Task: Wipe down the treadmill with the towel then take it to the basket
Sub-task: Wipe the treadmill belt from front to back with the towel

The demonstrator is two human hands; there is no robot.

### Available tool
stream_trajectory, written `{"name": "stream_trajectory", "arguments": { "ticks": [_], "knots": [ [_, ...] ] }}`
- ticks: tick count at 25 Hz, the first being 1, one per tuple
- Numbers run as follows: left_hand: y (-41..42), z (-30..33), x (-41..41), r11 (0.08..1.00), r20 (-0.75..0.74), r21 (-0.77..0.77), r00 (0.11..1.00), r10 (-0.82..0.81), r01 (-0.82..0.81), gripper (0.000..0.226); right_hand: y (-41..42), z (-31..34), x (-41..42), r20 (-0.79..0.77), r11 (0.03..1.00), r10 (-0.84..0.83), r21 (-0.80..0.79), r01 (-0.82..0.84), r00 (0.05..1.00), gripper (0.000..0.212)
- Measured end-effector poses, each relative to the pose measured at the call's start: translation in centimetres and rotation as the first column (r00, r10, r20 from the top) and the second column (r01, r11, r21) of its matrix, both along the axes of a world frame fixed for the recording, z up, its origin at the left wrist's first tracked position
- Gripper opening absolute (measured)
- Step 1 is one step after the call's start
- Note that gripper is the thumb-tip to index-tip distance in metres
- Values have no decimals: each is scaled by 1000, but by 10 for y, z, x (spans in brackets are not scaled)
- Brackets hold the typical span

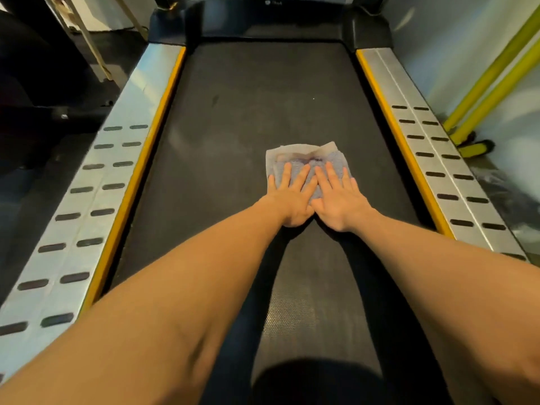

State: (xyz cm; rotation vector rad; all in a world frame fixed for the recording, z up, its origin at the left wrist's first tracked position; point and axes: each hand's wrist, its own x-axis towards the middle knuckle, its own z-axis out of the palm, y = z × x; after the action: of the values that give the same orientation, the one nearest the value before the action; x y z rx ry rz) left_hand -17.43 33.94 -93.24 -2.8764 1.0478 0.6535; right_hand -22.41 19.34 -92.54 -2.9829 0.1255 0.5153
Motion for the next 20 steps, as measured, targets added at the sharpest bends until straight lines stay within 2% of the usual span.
{"name": "stream_trajectory", "arguments": {
  "ticks": [7,10,13,17,20],
  "knots": [
    [-116,2,-74,996,-46,-54,997,-68,65,72,-109,5,-80,-24,997,-62,-44,61,998,72],
    [-119,3,-99,995,-20,-54,997,-81,80,72,-112,5,-107,2,996,12,-83,-12,1000,70],
    [-113,5,-139,992,-43,-65,992,-115,112,72,-106,10,-149,-22,995,19,-99,-21,1000,72],
    [-99,5,-203,992,-65,-55,991,-114,111,73,-98,10,-214,-9,993,51,-103,-51,999,86],
    [-92,4,-235,995,-65,-45,993,-96,93,74,-90,6,-245,-30,998,8,-65,-10,1000,91]
  ]
}}
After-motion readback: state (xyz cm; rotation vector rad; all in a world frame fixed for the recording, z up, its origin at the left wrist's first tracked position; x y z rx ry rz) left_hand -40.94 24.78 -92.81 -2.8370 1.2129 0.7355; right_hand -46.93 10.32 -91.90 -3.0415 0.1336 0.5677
